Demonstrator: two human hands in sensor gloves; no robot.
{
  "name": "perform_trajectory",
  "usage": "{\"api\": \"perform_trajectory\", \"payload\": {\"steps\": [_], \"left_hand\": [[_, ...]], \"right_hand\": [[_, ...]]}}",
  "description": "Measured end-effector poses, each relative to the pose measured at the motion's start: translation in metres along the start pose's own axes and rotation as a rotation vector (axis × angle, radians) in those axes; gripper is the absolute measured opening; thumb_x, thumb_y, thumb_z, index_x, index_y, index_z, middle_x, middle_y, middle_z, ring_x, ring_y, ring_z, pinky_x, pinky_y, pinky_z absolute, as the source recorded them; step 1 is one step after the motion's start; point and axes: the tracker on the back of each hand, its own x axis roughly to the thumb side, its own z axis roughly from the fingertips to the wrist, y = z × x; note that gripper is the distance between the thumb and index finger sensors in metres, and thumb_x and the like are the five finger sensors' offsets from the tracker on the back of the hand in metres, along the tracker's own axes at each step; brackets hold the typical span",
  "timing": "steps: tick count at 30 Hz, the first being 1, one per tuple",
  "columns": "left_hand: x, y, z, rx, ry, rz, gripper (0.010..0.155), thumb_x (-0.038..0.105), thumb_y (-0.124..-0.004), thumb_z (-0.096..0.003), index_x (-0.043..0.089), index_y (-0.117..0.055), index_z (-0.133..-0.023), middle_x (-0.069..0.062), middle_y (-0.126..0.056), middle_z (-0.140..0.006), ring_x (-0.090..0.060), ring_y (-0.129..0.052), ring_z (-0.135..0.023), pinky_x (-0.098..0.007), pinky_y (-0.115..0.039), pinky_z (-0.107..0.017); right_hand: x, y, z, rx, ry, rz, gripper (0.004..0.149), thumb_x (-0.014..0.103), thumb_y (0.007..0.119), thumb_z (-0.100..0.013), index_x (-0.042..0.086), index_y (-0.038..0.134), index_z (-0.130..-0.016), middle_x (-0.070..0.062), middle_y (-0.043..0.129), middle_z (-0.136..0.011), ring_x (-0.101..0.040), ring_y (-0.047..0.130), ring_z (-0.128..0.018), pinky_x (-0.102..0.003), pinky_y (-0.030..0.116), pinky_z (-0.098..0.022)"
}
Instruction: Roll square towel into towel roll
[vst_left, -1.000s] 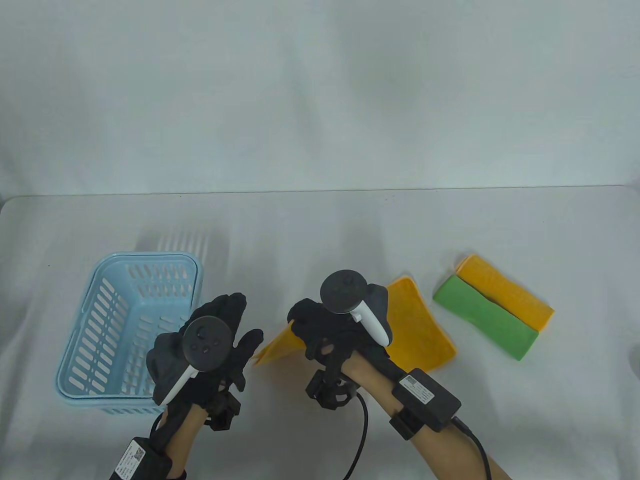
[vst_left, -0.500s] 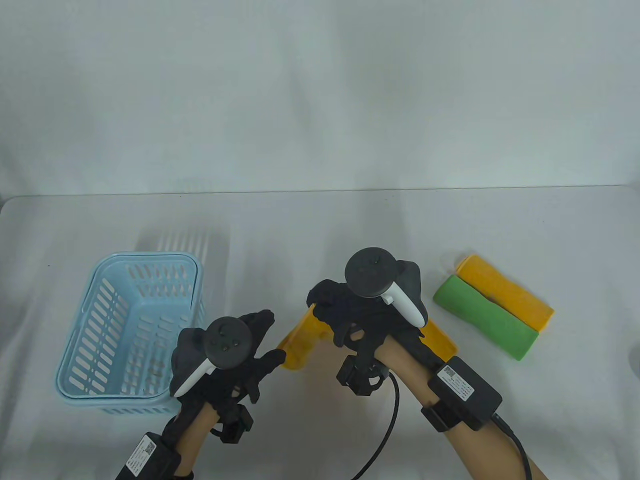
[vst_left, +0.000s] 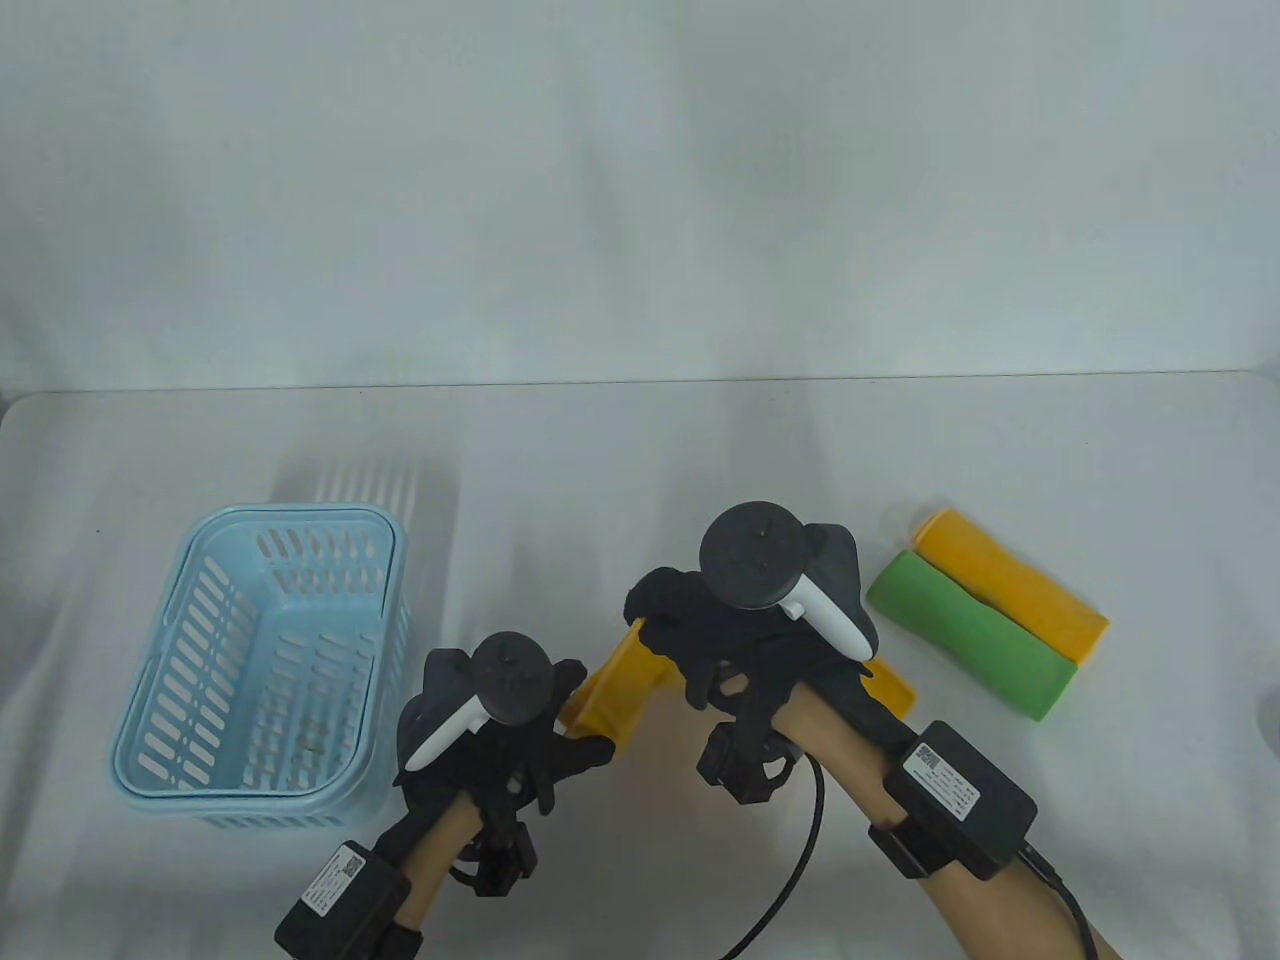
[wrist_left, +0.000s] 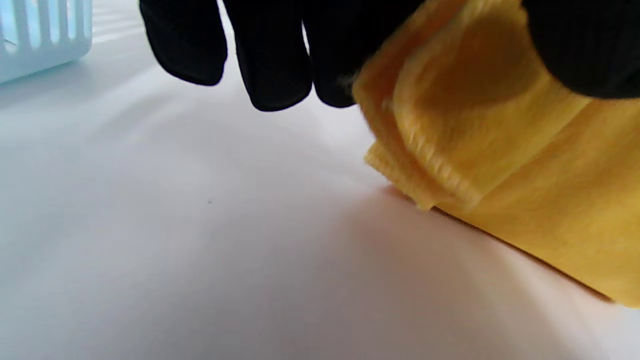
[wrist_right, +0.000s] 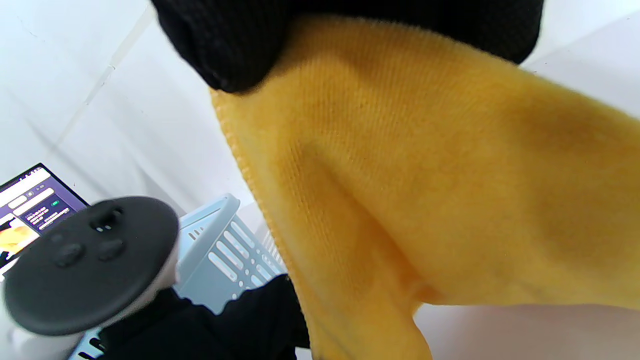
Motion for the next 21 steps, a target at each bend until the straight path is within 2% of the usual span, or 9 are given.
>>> {"api": "perform_trajectory", "payload": {"steps": [3, 5, 6, 8, 13, 15, 17, 21], "left_hand": [[-0.001, -0.004, -0.004, 0.017, 0.03, 0.001, 0.071, 0.066, -0.077, -0.0282, 0.031, -0.067, -0.089, 0.004, -0.075, -0.096, -0.03, -0.081, -0.095, -0.057, -0.064, -0.072], [0.0, -0.003, -0.004, 0.056, 0.046, 0.02, 0.056, 0.063, -0.078, -0.0303, 0.033, -0.075, -0.078, 0.007, -0.082, -0.088, -0.027, -0.088, -0.089, -0.056, -0.067, -0.071], [0.001, -0.003, -0.004, 0.057, 0.041, 0.023, 0.05, 0.059, -0.079, -0.0324, 0.034, -0.076, -0.076, 0.009, -0.084, -0.086, -0.026, -0.09, -0.087, -0.055, -0.068, -0.07], [0.002, 0.0, 0.001, 0.092, 0.038, 0.049, 0.045, 0.053, -0.08, -0.0357, 0.034, -0.077, -0.076, 0.008, -0.086, -0.086, -0.025, -0.092, -0.086, -0.055, -0.069, -0.07], [0.004, 0.011, 0.013, 0.193, 0.02, 0.083, 0.044, 0.042, -0.082, -0.0386, 0.033, -0.08, -0.081, 0.007, -0.088, -0.089, -0.025, -0.093, -0.086, -0.054, -0.071, -0.069], [0.004, 0.015, 0.017, 0.231, 0.026, 0.097, 0.044, 0.041, -0.082, -0.039, 0.034, -0.081, -0.082, 0.007, -0.089, -0.088, -0.025, -0.095, -0.085, -0.054, -0.071, -0.069], [0.002, 0.02, 0.021, 0.274, 0.037, 0.122, 0.044, 0.042, -0.081, -0.039, 0.034, -0.082, -0.082, 0.007, -0.09, -0.088, -0.024, -0.096, -0.084, -0.053, -0.072, -0.068], [-0.001, 0.031, 0.029, 0.354, 0.032, 0.195, 0.044, 0.044, -0.082, -0.0384, 0.034, -0.082, -0.081, 0.008, -0.091, -0.087, -0.023, -0.097, -0.083, -0.053, -0.073, -0.068]], "right_hand": [[-0.001, -0.002, 0.0, -0.007, 0.002, -0.024, 0.04, 0.035, 0.081, -0.036, 0.033, 0.08, -0.075, 0.001, 0.095, -0.061, -0.025, 0.094, -0.055, -0.051, 0.075, -0.051], [-0.003, -0.004, 0.001, -0.028, 0.006, -0.034, 0.041, 0.035, 0.082, -0.035, 0.033, 0.079, -0.076, 0.001, 0.094, -0.061, -0.025, 0.094, -0.055, -0.051, 0.075, -0.052], [-0.004, -0.004, 0.001, -0.035, 0.008, -0.036, 0.041, 0.035, 0.082, -0.035, 0.032, 0.078, -0.076, 0.002, 0.094, -0.062, -0.025, 0.093, -0.056, -0.051, 0.075, -0.052], [-0.008, -0.008, 0.001, -0.066, 0.016, -0.05, 0.043, 0.035, 0.084, -0.034, 0.032, 0.077, -0.076, 0.002, 0.093, -0.062, -0.025, 0.093, -0.057, -0.051, 0.075, -0.053], [-0.02, -0.021, 0.002, -0.083, 0.047, -0.087, 0.047, 0.033, 0.086, -0.033, 0.031, 0.078, -0.078, 0.002, 0.092, -0.064, -0.025, 0.092, -0.059, -0.052, 0.073, -0.054], [-0.025, -0.027, 0.004, -0.098, 0.053, -0.091, 0.047, 0.033, 0.087, -0.032, 0.031, 0.08, -0.079, 0.002, 0.093, -0.064, -0.026, 0.092, -0.059, -0.052, 0.073, -0.055], [-0.031, -0.033, 0.007, -0.125, 0.056, -0.113, 0.043, 0.033, 0.086, -0.033, 0.032, 0.085, -0.075, 0.002, 0.093, -0.064, -0.025, 0.093, -0.059, -0.053, 0.074, -0.055], [-0.043, -0.041, 0.013, -0.171, 0.065, -0.195, 0.04, 0.034, 0.086, -0.033, 0.036, 0.084, -0.073, 0.003, 0.091, -0.07, -0.026, 0.091, -0.064, -0.053, 0.073, -0.056]]}}
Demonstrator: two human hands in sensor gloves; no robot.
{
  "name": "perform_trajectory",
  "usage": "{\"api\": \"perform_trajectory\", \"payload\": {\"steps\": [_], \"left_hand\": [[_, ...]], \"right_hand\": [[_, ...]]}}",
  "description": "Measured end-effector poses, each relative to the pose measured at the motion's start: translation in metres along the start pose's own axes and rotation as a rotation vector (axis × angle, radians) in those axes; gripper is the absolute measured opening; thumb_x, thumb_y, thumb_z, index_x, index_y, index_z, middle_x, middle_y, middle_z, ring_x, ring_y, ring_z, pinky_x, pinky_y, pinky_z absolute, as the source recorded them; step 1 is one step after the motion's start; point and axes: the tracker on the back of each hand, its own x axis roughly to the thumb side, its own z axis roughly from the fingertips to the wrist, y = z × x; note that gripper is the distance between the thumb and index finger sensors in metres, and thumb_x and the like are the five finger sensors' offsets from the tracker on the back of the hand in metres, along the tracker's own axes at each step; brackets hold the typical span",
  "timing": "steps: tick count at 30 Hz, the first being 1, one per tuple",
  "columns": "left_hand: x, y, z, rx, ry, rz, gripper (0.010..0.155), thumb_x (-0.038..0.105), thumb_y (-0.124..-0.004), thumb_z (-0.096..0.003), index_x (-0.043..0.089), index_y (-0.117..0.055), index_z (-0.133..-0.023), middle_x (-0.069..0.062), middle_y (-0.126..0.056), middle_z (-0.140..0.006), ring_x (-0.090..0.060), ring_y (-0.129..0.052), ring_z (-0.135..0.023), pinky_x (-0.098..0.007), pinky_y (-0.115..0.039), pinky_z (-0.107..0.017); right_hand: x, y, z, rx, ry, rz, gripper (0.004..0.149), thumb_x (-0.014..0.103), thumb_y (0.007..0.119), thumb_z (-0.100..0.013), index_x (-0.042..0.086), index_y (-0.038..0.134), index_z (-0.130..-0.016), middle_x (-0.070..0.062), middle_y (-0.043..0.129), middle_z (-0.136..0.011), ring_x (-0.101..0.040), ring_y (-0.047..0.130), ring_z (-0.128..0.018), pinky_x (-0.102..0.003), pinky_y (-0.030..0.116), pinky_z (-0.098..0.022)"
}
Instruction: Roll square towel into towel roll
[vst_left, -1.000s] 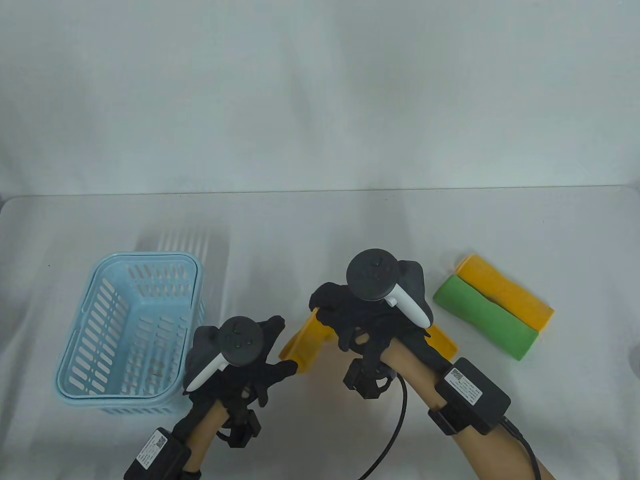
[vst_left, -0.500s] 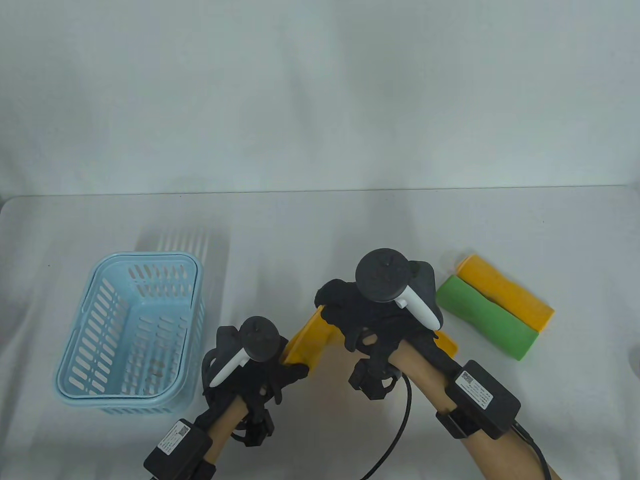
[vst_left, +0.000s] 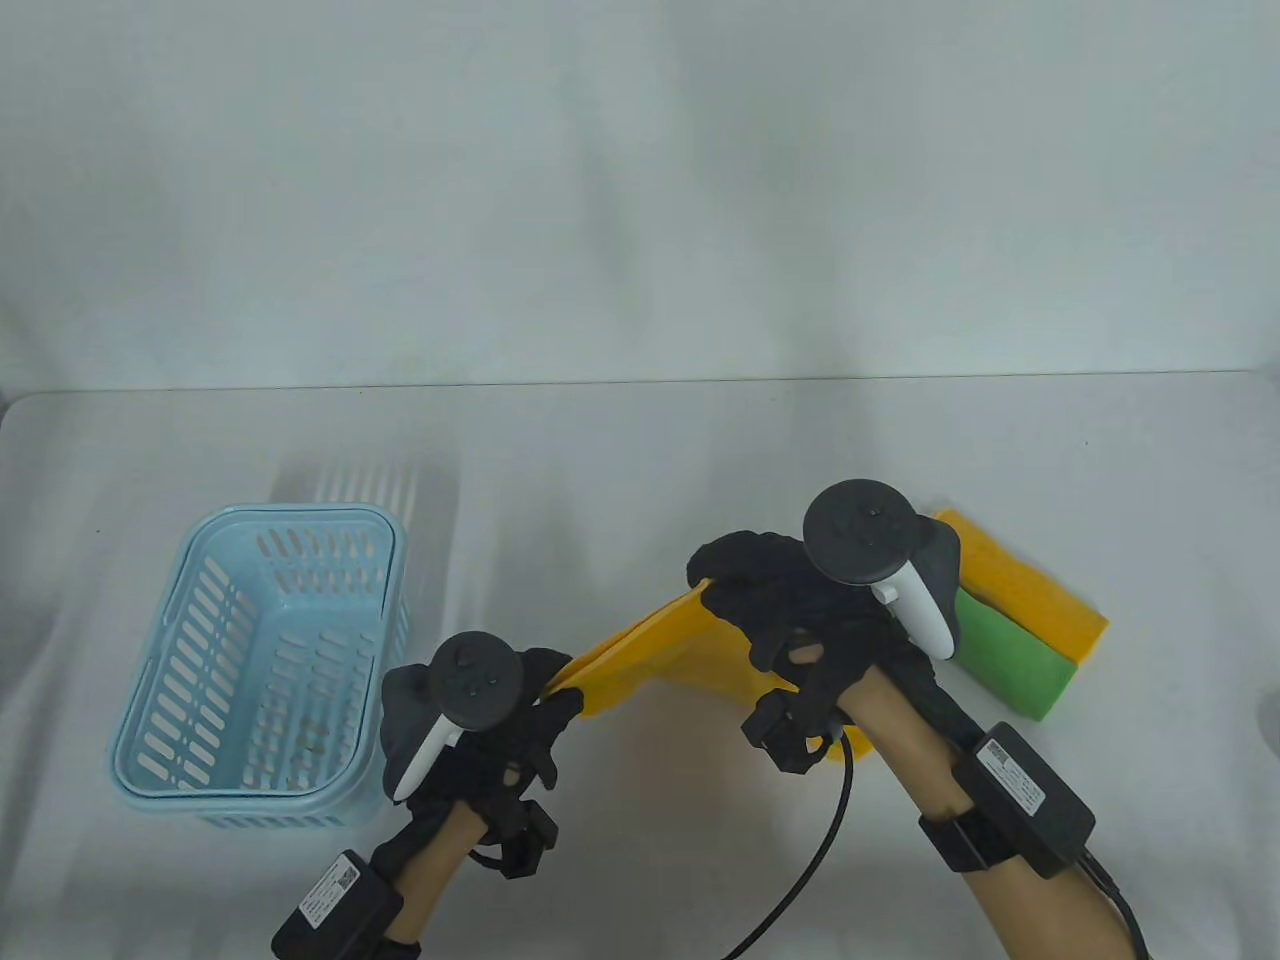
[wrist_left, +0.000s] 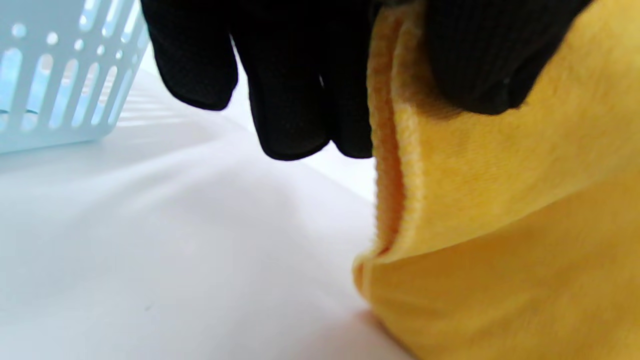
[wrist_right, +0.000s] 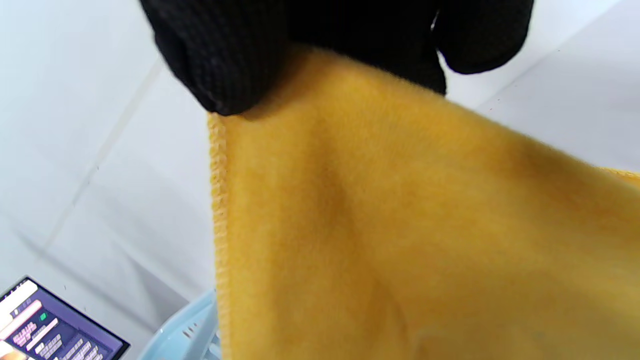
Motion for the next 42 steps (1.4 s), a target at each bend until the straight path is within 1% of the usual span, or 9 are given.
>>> {"api": "perform_trajectory", "payload": {"steps": [3, 6, 10, 15, 19, 26, 31, 36, 42], "left_hand": [[-0.002, 0.011, 0.003, 0.053, 0.002, 0.07, 0.045, 0.045, -0.084, -0.0373, 0.035, -0.08, -0.081, 0.009, -0.09, -0.086, -0.022, -0.097, -0.082, -0.052, -0.073, -0.069], [-0.002, 0.02, 0.004, 0.069, -0.037, 0.145, 0.043, 0.045, -0.083, -0.0382, 0.035, -0.083, -0.08, 0.009, -0.092, -0.085, -0.022, -0.098, -0.081, -0.053, -0.072, -0.069], [0.006, 0.035, 0.004, 0.085, -0.075, 0.195, 0.041, 0.043, -0.081, -0.0405, 0.033, -0.086, -0.08, 0.007, -0.095, -0.085, -0.024, -0.099, -0.081, -0.054, -0.072, -0.069], [0.026, 0.068, -0.004, 0.098, -0.126, 0.236, 0.043, 0.042, -0.081, -0.0409, 0.034, -0.088, -0.083, 0.007, -0.095, -0.087, -0.024, -0.099, -0.082, -0.054, -0.072, -0.069], [0.044, 0.093, -0.015, 0.06, -0.16, 0.269, 0.045, 0.042, -0.081, -0.0411, 0.034, -0.087, -0.085, 0.007, -0.093, -0.088, -0.024, -0.097, -0.083, -0.055, -0.07, -0.069], [0.08, 0.136, -0.025, 0.09, -0.207, 0.264, 0.045, 0.039, -0.081, -0.0414, 0.033, -0.088, -0.085, 0.008, -0.096, -0.082, -0.022, -0.1, -0.078, -0.054, -0.071, -0.069], [0.102, 0.167, -0.014, 0.149, -0.265, 0.241, 0.045, 0.038, -0.081, -0.0412, 0.033, -0.087, -0.086, 0.01, -0.099, -0.077, -0.019, -0.103, -0.074, -0.054, -0.072, -0.069], [0.113, 0.19, 0.001, 0.206, -0.306, 0.209, 0.046, 0.039, -0.081, -0.041, 0.037, -0.084, -0.087, 0.015, -0.103, -0.072, -0.016, -0.106, -0.071, -0.052, -0.074, -0.069], [0.126, 0.215, 0.026, 0.272, -0.396, 0.226, 0.044, 0.039, -0.078, -0.0429, 0.032, -0.086, -0.086, 0.013, -0.102, -0.071, -0.017, -0.106, -0.07, -0.053, -0.073, -0.068]], "right_hand": [[-0.006, -0.007, 0.003, -0.001, 0.007, -0.046, 0.04, 0.033, 0.086, -0.034, 0.036, 0.082, -0.074, 0.002, 0.093, -0.077, -0.028, 0.095, -0.069, -0.054, 0.074, -0.056], [-0.01, -0.013, 0.008, -0.033, -0.001, -0.08, 0.04, 0.032, 0.086, -0.033, 0.035, 0.082, -0.073, 0.004, 0.1, -0.066, -0.025, 0.1, -0.061, -0.053, 0.078, -0.053], [-0.012, -0.021, 0.012, -0.049, -0.009, -0.109, 0.043, 0.03, 0.087, -0.033, 0.033, 0.081, -0.076, 0.002, 0.098, -0.065, -0.025, 0.097, -0.06, -0.053, 0.075, -0.055], [-0.008, -0.043, 0.017, -0.1, -0.022, -0.155, 0.04, 0.031, 0.086, -0.033, 0.034, 0.085, -0.074, 0.003, 0.097, -0.066, -0.025, 0.096, -0.063, -0.053, 0.074, -0.056], [-0.001, -0.06, 0.023, -0.111, -0.019, -0.228, 0.04, 0.032, 0.084, -0.036, 0.036, 0.081, -0.075, 0.002, 0.092, -0.079, -0.029, 0.093, -0.071, -0.055, 0.072, -0.058], [0.025, -0.091, 0.032, -0.207, -0.076, -0.247, 0.04, 0.029, 0.084, -0.035, 0.036, 0.081, -0.074, 0.004, 0.097, -0.068, -0.026, 0.097, -0.064, -0.053, 0.075, -0.055], [0.045, -0.112, 0.043, -0.229, -0.131, -0.267, 0.046, 0.029, 0.085, -0.035, 0.033, 0.081, -0.08, 0.003, 0.098, -0.067, -0.026, 0.096, -0.063, -0.053, 0.074, -0.056], [0.056, -0.12, 0.055, -0.228, -0.153, -0.276, 0.041, 0.032, 0.086, -0.035, 0.033, 0.084, -0.076, 0.004, 0.098, -0.066, -0.025, 0.096, -0.062, -0.053, 0.074, -0.056], [0.069, -0.131, 0.062, -0.177, -0.228, -0.375, 0.041, 0.035, 0.087, -0.034, 0.032, 0.083, -0.075, 0.004, 0.095, -0.063, -0.023, 0.095, -0.06, -0.052, 0.074, -0.056]]}}
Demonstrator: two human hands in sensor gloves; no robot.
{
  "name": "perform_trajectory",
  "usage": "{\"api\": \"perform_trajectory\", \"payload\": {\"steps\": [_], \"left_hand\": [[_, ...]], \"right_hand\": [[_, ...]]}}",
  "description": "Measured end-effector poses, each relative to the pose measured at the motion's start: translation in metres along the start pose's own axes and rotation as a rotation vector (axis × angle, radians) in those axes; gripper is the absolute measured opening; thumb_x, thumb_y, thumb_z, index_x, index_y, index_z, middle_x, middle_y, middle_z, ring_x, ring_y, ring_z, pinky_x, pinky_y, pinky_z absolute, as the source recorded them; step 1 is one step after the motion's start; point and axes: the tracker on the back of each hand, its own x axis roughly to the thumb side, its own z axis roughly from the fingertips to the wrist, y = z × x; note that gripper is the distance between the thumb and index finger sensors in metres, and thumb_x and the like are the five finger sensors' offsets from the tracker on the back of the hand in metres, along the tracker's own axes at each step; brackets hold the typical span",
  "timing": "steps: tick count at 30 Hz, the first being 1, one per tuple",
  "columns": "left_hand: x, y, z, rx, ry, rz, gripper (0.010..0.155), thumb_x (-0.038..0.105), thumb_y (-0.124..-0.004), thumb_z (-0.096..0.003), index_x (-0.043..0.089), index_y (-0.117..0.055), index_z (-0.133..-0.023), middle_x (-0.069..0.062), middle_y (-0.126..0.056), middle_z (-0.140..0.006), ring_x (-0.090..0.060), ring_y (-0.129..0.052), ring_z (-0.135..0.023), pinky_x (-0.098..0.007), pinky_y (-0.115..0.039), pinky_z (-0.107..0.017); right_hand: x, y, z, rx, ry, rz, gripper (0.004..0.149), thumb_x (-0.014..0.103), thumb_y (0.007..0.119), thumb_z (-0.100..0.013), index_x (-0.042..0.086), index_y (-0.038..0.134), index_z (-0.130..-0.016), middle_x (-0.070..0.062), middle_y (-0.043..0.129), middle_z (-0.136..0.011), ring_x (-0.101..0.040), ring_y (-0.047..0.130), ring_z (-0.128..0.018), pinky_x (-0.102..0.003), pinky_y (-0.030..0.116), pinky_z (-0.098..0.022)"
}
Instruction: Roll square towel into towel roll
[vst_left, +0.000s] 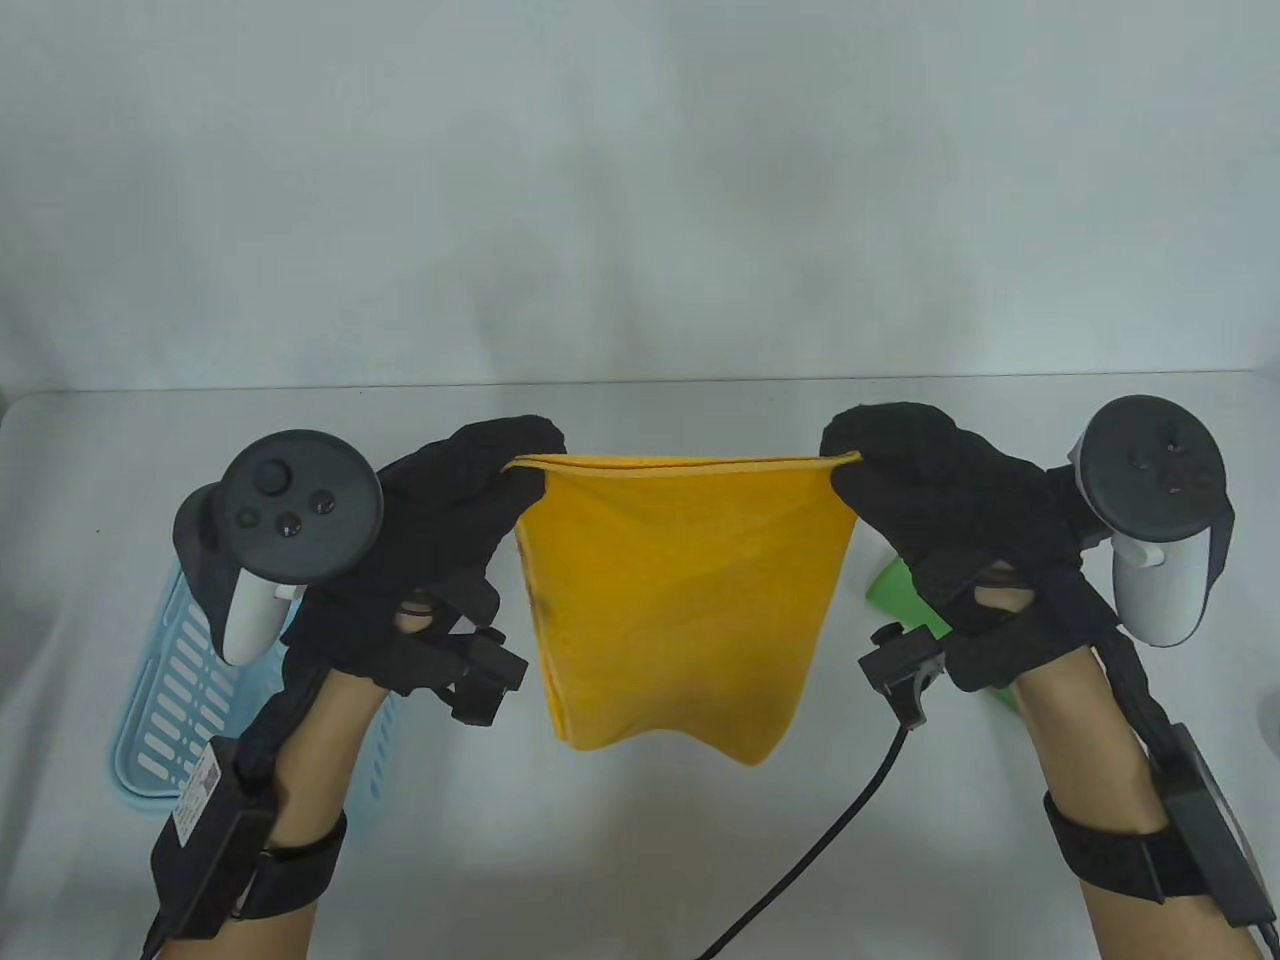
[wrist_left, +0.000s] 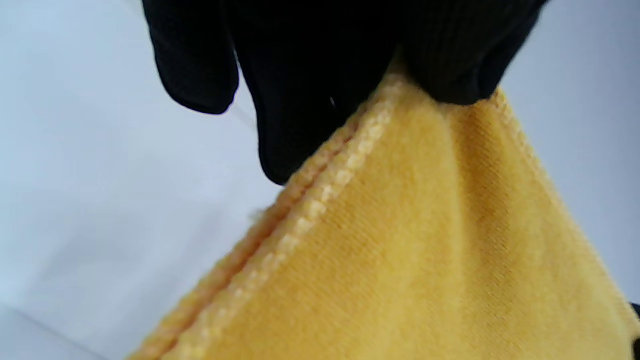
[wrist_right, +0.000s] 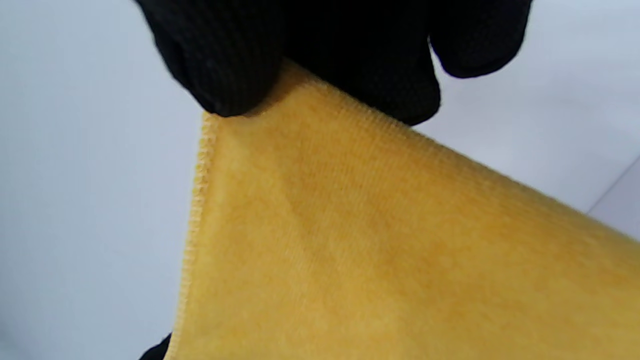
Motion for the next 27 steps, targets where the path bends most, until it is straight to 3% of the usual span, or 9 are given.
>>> {"api": "perform_trajectory", "payload": {"steps": [3, 5, 9, 12, 14, 17, 20, 25, 27], "left_hand": [[0.0, 0.004, -0.01, 0.009, 0.017, 0.015, 0.044, 0.039, -0.077, -0.0438, 0.03, -0.086, -0.086, 0.012, -0.102, -0.071, -0.019, -0.105, -0.07, -0.054, -0.073, -0.068], [-0.013, -0.003, -0.028, -0.043, 0.099, -0.018, 0.044, 0.039, -0.077, -0.0438, 0.03, -0.088, -0.086, 0.01, -0.102, -0.071, -0.021, -0.104, -0.071, -0.055, -0.073, -0.068], [-0.068, -0.042, -0.068, -0.22, 0.331, -0.084, 0.043, 0.039, -0.076, -0.0433, 0.035, -0.088, -0.085, 0.007, -0.095, -0.084, -0.025, -0.096, -0.082, -0.056, -0.07, -0.069], [-0.104, -0.072, -0.086, -0.26, 0.467, -0.08, 0.043, 0.039, -0.076, -0.0424, 0.038, -0.088, -0.084, 0.006, -0.091, -0.09, -0.027, -0.092, -0.086, -0.056, -0.069, -0.069], [-0.104, -0.073, -0.096, -0.239, 0.471, -0.081, 0.043, 0.039, -0.076, -0.0416, 0.041, -0.087, -0.083, 0.006, -0.09, -0.092, -0.027, -0.091, -0.088, -0.056, -0.069, -0.069], [-0.082, -0.055, -0.107, -0.143, 0.384, -0.049, 0.043, 0.04, -0.075, -0.0418, 0.045, -0.085, -0.083, 0.009, -0.087, -0.094, -0.024, -0.088, -0.092, -0.055, -0.067, -0.072], [-0.066, -0.048, -0.111, -0.139, 0.351, -0.11, 0.043, 0.041, -0.075, -0.0421, 0.046, -0.084, -0.084, 0.01, -0.086, -0.095, -0.024, -0.088, -0.092, -0.055, -0.066, -0.073], [-0.085, -0.078, -0.101, -0.206, 0.386, -0.209, 0.044, 0.04, -0.075, -0.0423, 0.046, -0.084, -0.085, 0.01, -0.085, -0.096, -0.023, -0.087, -0.093, -0.056, -0.066, -0.073], [-0.104, -0.101, -0.09, -0.228, 0.417, -0.2, 0.044, 0.039, -0.075, -0.0424, 0.045, -0.083, -0.085, 0.01, -0.085, -0.096, -0.024, -0.087, -0.093, -0.055, -0.066, -0.073]], "right_hand": [[0.001, -0.001, -0.013, 0.026, 0.013, -0.055, 0.042, 0.036, 0.087, -0.034, 0.032, 0.082, -0.075, 0.004, 0.095, -0.063, -0.023, 0.095, -0.059, -0.052, 0.074, -0.056], [-0.007, 0.003, -0.028, 0.023, 0.064, -0.031, 0.041, 0.035, 0.087, -0.034, 0.032, 0.082, -0.075, 0.003, 0.095, -0.063, -0.023, 0.094, -0.059, -0.052, 0.074, -0.057], [-0.052, 0.023, -0.069, -0.028, 0.247, 0.167, 0.04, 0.035, 0.085, -0.035, 0.034, 0.081, -0.075, 0.004, 0.093, -0.068, -0.025, 0.092, -0.065, -0.053, 0.072, -0.058], [-0.089, 0.038, -0.092, -0.079, 0.347, 0.259, 0.04, 0.033, 0.085, -0.035, 0.035, 0.081, -0.074, 0.002, 0.089, -0.078, -0.029, 0.089, -0.073, -0.054, 0.071, -0.059], [-0.089, 0.035, -0.102, -0.118, 0.356, 0.248, 0.04, 0.033, 0.085, -0.035, 0.035, 0.082, -0.074, 0.002, 0.087, -0.082, -0.03, 0.088, -0.075, -0.055, 0.07, -0.06], [-0.068, 0.021, -0.109, -0.173, 0.292, 0.144, 0.04, 0.032, 0.084, -0.035, 0.036, 0.081, -0.074, 0.003, 0.086, -0.083, -0.03, 0.087, -0.077, -0.055, 0.069, -0.061], [-0.053, 0.011, -0.11, -0.193, 0.248, 0.152, 0.04, 0.033, 0.083, -0.036, 0.038, 0.08, -0.075, 0.003, 0.085, -0.086, -0.029, 0.086, -0.079, -0.054, 0.068, -0.062], [-0.081, 0.022, -0.106, -0.179, 0.293, 0.245, 0.039, 0.032, 0.081, -0.037, 0.039, 0.078, -0.076, 0.005, 0.085, -0.087, -0.03, 0.086, -0.08, -0.055, 0.068, -0.062], [-0.109, 0.032, -0.099, -0.157, 0.341, 0.255, 0.039, 0.031, 0.08, -0.037, 0.039, 0.078, -0.075, 0.005, 0.084, -0.088, -0.031, 0.085, -0.08, -0.055, 0.067, -0.062]]}}
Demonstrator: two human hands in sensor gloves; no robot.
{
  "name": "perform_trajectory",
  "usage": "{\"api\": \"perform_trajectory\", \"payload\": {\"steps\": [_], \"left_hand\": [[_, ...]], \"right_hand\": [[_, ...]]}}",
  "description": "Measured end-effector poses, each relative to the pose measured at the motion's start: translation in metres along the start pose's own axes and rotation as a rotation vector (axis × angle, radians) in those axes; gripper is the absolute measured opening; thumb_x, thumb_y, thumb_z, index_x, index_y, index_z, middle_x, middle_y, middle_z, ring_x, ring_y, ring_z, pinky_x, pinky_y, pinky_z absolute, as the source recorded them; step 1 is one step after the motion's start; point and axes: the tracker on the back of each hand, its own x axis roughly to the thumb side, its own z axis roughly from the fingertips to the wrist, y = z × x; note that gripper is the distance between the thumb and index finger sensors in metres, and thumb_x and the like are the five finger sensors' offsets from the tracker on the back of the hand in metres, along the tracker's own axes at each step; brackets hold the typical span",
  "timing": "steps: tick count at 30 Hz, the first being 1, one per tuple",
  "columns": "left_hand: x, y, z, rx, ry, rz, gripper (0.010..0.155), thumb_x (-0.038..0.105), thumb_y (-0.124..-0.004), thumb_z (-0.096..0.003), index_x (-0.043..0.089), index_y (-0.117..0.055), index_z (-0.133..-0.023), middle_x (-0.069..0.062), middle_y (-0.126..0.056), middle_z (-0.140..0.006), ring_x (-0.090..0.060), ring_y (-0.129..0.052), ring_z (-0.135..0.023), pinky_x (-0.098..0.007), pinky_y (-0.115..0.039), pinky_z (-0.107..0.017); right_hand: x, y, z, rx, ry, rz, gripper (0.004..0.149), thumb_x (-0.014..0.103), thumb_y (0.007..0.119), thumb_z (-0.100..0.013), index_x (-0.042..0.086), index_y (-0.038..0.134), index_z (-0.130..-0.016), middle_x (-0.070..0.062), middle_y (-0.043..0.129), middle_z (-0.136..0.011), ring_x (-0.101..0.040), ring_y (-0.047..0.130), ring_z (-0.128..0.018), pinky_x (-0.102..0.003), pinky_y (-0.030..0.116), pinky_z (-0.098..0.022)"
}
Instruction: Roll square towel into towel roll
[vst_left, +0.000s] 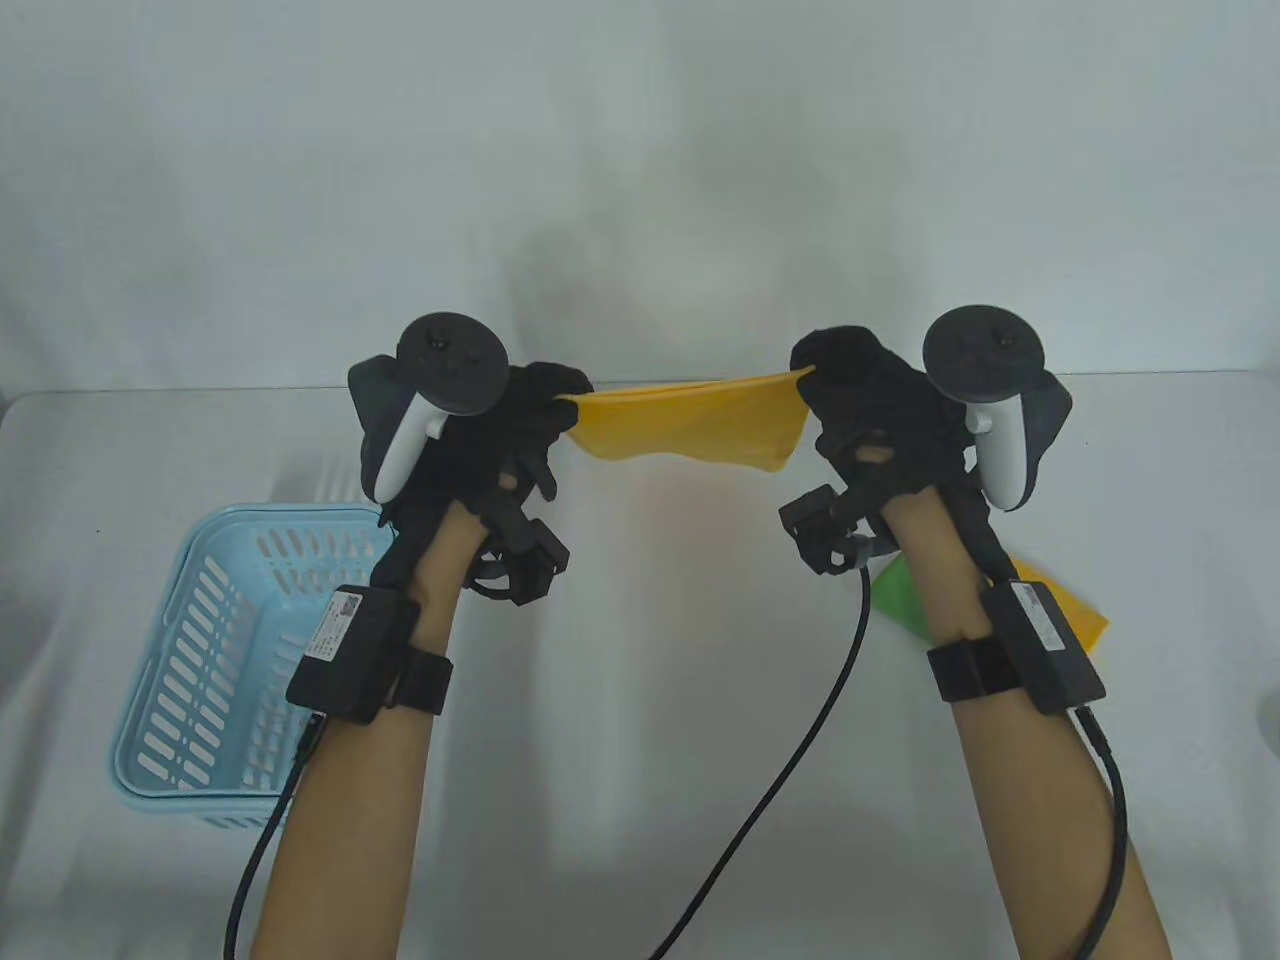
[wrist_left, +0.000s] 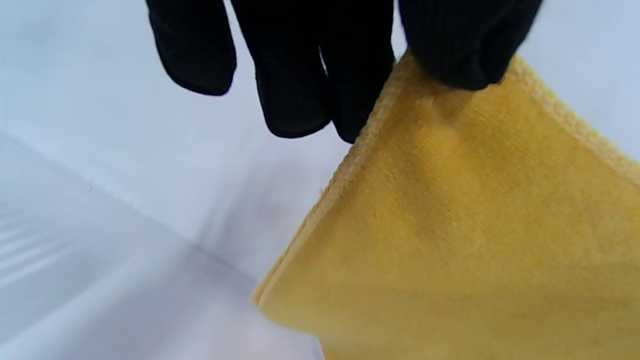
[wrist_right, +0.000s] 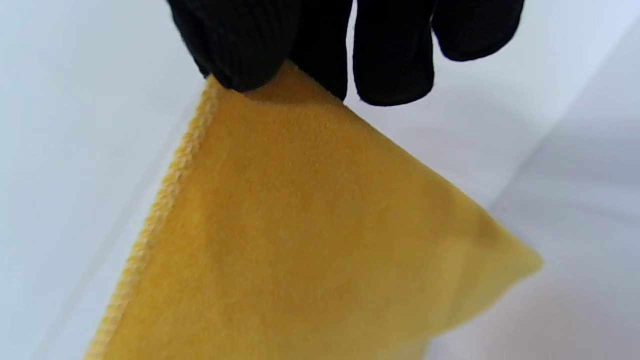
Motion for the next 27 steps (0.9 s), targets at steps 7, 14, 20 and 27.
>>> {"api": "perform_trajectory", "payload": {"steps": [7, 14, 20, 27], "left_hand": [[-0.038, -0.053, 0.017, -0.091, 0.002, 0.015, 0.044, 0.038, -0.075, -0.043, 0.04, -0.083, -0.086, 0.009, -0.085, -0.095, -0.024, -0.087, -0.092, -0.055, -0.067, -0.072], [-0.07, -0.099, 0.057, -0.207, -0.057, -0.014, 0.044, 0.037, -0.076, -0.0425, 0.038, -0.084, -0.086, 0.009, -0.091, -0.088, -0.024, -0.093, -0.087, -0.055, -0.069, -0.07], [-0.083, -0.133, 0.093, -0.331, -0.107, -0.099, 0.045, 0.037, -0.076, -0.0422, 0.036, -0.084, -0.086, 0.008, -0.093, -0.087, -0.025, -0.094, -0.084, -0.055, -0.07, -0.069], [-0.096, -0.165, 0.114, -0.484, -0.125, -0.175, 0.045, 0.036, -0.078, -0.0416, 0.033, -0.086, -0.086, 0.006, -0.093, -0.086, -0.027, -0.095, -0.083, -0.055, -0.071, -0.067]], "right_hand": [[-0.062, 0.032, 0.016, 0.14, 0.069, -0.048, 0.039, 0.03, 0.078, -0.039, 0.039, 0.076, -0.077, 0.004, 0.083, -0.088, -0.031, 0.085, -0.08, -0.055, 0.067, -0.062], [-0.124, 0.052, 0.059, 0.287, 0.083, -0.055, 0.039, 0.03, 0.078, -0.039, 0.036, 0.075, -0.077, 0.002, 0.087, -0.082, -0.031, 0.087, -0.076, -0.055, 0.068, -0.06], [-0.161, 0.062, 0.09, 0.387, 0.094, 0.017, 0.039, 0.03, 0.079, -0.038, 0.035, 0.076, -0.077, 0.001, 0.089, -0.08, -0.032, 0.089, -0.075, -0.056, 0.069, -0.06], [-0.188, 0.079, 0.112, 0.506, 0.108, 0.136, 0.039, 0.03, 0.08, -0.038, 0.033, 0.078, -0.077, 0.001, 0.091, -0.079, -0.032, 0.089, -0.075, -0.056, 0.069, -0.06]]}}
